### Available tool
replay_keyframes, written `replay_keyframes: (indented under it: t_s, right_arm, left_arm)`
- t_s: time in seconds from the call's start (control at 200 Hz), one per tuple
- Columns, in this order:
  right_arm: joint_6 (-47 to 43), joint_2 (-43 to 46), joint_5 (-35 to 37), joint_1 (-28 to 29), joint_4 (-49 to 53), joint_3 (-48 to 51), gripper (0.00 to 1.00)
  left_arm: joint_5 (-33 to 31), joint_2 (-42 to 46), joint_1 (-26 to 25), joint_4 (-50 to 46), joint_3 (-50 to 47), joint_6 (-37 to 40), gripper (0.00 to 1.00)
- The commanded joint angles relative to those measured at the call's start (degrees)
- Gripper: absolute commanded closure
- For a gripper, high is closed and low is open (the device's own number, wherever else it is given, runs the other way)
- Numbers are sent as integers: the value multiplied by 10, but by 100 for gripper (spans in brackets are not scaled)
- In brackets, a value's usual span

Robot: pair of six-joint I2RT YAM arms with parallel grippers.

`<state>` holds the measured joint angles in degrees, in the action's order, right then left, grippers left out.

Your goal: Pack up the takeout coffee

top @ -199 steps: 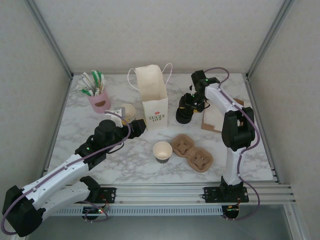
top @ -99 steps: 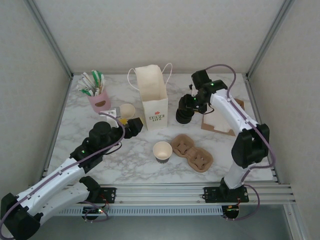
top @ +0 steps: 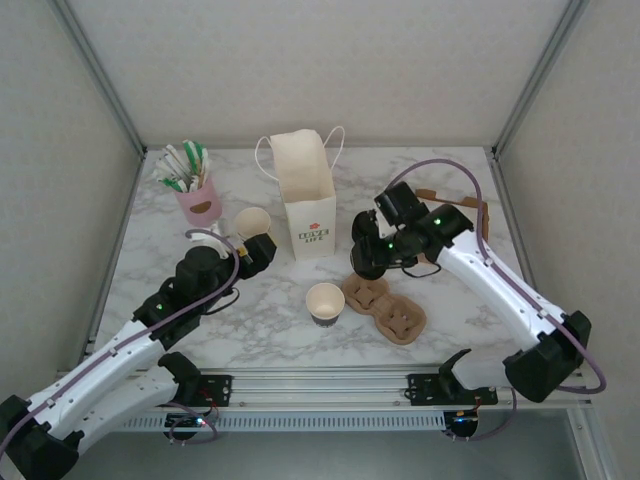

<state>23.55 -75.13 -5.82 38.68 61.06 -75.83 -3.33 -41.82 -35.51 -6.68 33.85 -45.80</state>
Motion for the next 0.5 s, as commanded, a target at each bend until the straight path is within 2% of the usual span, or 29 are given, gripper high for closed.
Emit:
replay_keyframes:
  t_s: [0.0,0.19,0.496]
  right_arm:
    - [21,12,15,32,10,17,34]
    - [30,-16,45,101,10,12,33]
    - [28,-115,109,190,44,-50,33]
  left_arm:
    - [-38,29,4,-7,-30,-13,0]
    - [-5,109,5,64,-111,-7,0]
    - [-26,198,4,42,-162,-17,0]
